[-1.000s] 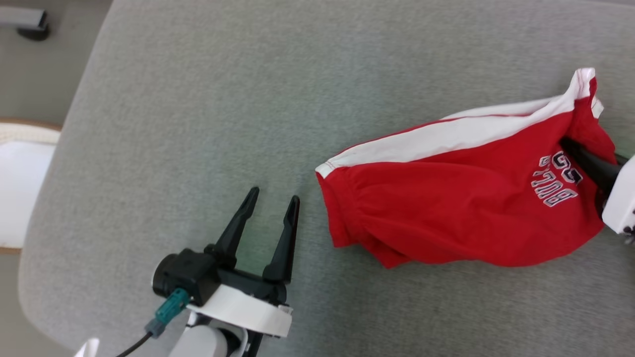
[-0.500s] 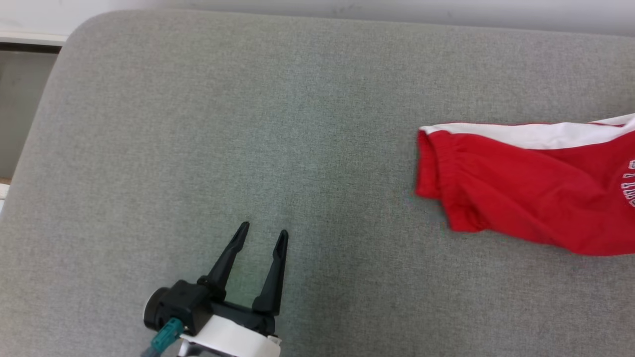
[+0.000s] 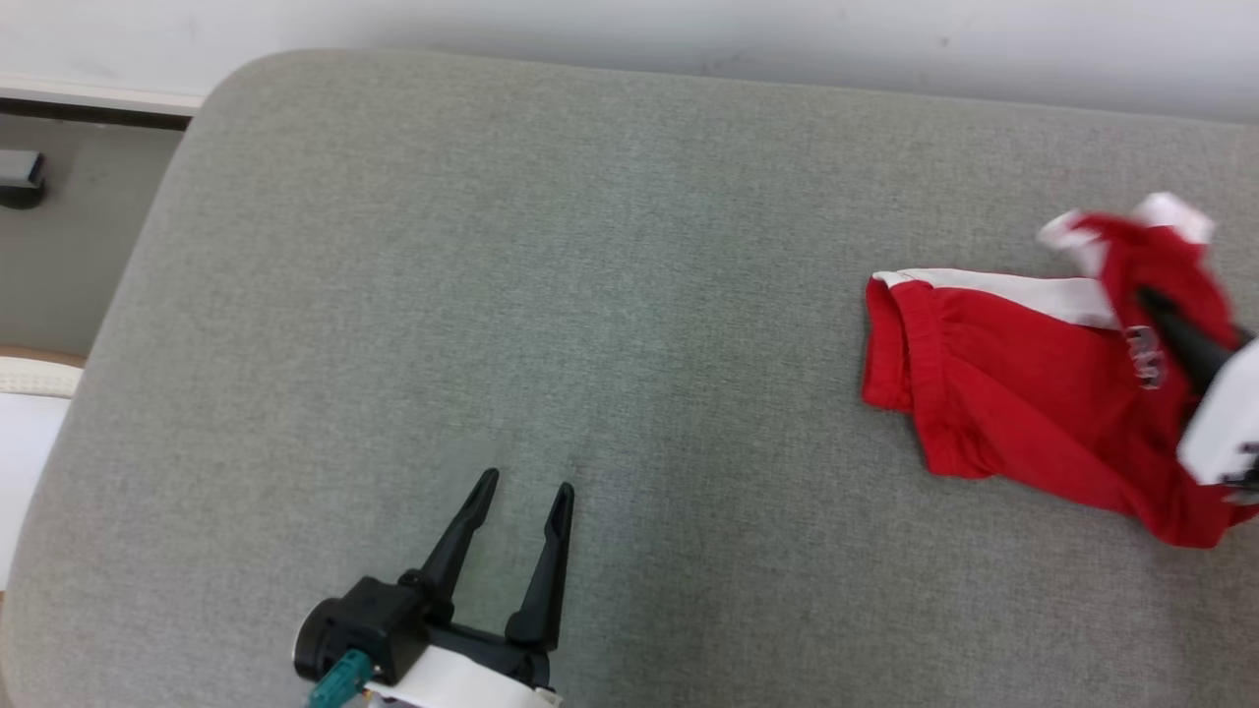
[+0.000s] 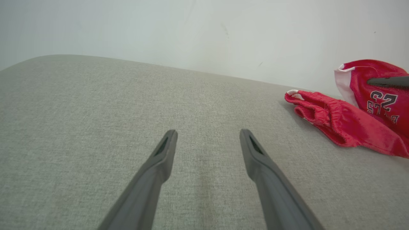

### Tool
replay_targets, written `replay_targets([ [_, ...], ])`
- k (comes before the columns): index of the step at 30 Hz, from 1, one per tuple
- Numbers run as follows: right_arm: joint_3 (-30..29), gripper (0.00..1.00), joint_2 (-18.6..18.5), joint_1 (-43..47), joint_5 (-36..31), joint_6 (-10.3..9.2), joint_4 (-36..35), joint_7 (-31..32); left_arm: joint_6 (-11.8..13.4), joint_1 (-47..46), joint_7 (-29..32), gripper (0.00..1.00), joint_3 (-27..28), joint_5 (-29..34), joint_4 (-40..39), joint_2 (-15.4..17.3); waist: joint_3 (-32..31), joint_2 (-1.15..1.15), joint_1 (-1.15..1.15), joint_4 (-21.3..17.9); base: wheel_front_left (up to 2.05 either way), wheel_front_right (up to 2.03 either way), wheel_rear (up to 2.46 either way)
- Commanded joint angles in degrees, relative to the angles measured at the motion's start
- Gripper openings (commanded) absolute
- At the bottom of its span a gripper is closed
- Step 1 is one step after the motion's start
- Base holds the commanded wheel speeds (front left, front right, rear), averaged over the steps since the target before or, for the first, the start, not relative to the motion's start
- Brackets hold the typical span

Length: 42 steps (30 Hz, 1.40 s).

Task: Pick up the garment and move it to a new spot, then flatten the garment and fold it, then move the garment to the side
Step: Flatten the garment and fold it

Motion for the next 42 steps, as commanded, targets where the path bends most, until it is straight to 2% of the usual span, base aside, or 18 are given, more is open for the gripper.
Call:
replay_targets([
  [1, 0.83, 0.0, 1.74, -0.73, -1.08, 0.02, -0.49, 0.76, -0.25, 0.83, 0.01, 1.0, 0.3, -0.52, 0.32, 0.04, -0.32, 0.0, 0.0, 0.45, 0.0, 0.0, 0.0],
  [9, 3.02, 0.0, 13.14, -3.77, -10.56, 0.02, 3.71, 1.04, 0.01, 0.67, 0.01, 1.0, -1.17, -1.64, 1.07, -0.19, -0.69, 0.0, 0.0, 2.18, 0.0, 0.0, 0.0],
  [12, 2.94, 0.0, 15.67, -3.97, -12.67, 0.02, 4.83, 0.34, 0.66, 1.02, 0.01, 1.0, -1.59, -2.43, 1.13, -0.22, -1.01, 0.0, 0.0, 2.61, 0.0, 0.0, 0.0],
  [17, 2.65, 0.0, 17.81, -3.51, -15.36, 0.02, 6.45, -1.15, 1.24, 1.75, 0.01, 1.0, -1.95, -2.99, 1.55, -0.22, -1.85, 0.0, 0.0, 2.8, 0.0, 0.0, 0.0],
  [18, 2.8, 0.25, 18.3, -3.37, -15.25, 0.02, 6.59, -1.48, 1.22, 1.92, 0.01, 1.0, -2.05, -3.11, 1.61, -0.22, -2.02, 0.0, 0.0, 2.77, 0.0, 0.0, 0.0],
  [19, 2.88, 1.0, 18.7, -3.24, -15.1, 0.02, 6.66, -2.03, 1.41, 1.98, 0.01, 1.0, -2.13, -3.22, 1.62, -0.22, -2.15, 0.0, 0.0, 2.71, 0.0, 0.0, 0.0],
  [27, 5.48, 1.0, 21.17, -1.76, -12.43, 0.02, 6.68, -5.23, 1.49, 2.72, 0.01, 1.0, -1.09, -2.54, 2.44, -0.22, -3.89, 0.0, 0.0, 0.86, 0.0, 0.0, 0.0],
  [34, 10.12, 1.0, 22.23, 2.73, -8.39, 0.02, 2.67, -9.73, 1.2, 4.63, 0.02, 1.0, 1.39, -1.41, 3.1, -0.21, -7.77, 0.0, 0.0, -2.04, 0.0, 0.0, 0.0],
  [39, 12.02, 1.0, 17.46, 7.03, -12.23, 0.02, -1.53, -17.3, 0.85, 6.99, 0.01, 1.0, 3.82, -0.56, 2.83, -0.2, -11.07, 0.0, 0.0, -4.07, 0.0, 0.0, 0.0],
  [42, 10.83, 1.0, 13.82, 10.46, -16.86, 0.02, -2.99, -23.48, 0.99, 8.56, 0.01, 1.0, 5.17, -0.18, 2.38, -0.21, -12.74, 0.0, 0.0, -4.96, 0.0, 0.0, 0.0],
])
